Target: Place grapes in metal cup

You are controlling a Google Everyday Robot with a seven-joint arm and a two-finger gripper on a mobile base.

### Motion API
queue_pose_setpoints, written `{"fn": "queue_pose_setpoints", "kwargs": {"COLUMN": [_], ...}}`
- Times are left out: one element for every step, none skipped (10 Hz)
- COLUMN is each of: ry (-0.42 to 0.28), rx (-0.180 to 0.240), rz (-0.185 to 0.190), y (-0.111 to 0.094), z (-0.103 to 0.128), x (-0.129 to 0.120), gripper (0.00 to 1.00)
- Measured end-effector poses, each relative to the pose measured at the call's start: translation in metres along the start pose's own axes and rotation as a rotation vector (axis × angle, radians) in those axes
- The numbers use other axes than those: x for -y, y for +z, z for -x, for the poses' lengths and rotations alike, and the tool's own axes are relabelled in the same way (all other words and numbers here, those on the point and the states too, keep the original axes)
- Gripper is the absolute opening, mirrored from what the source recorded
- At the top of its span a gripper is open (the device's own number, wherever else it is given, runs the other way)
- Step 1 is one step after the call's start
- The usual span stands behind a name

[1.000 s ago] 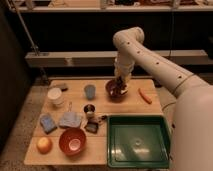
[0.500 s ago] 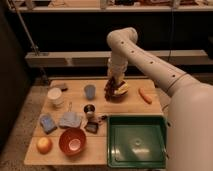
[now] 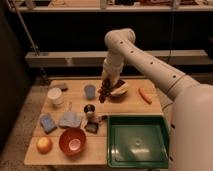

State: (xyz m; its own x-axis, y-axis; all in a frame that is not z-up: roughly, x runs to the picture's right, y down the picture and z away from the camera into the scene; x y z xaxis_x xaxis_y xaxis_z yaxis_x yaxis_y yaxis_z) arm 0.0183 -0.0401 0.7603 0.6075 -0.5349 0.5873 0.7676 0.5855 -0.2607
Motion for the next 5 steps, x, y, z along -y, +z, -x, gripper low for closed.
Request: {"fn": "queue_pose_setpoints", "kwargs": {"ry": [-0.013,-0.024,-0.033,-0.044,-0.05], "rx": [0.002,0.004,0.006,0.01,0.013], "rz": [-0.004,-0.007,-0.011,-0.017,-0.021], "y": [0.001,0.002,0.002,0.004,0.005], "z": [0.005,0.008,0.011,0.014,0.016], "x": [0.002,0.004,0.006,0.009,0.011], "gripper": [0.0,0.0,0.0,0.0,0.0]}}
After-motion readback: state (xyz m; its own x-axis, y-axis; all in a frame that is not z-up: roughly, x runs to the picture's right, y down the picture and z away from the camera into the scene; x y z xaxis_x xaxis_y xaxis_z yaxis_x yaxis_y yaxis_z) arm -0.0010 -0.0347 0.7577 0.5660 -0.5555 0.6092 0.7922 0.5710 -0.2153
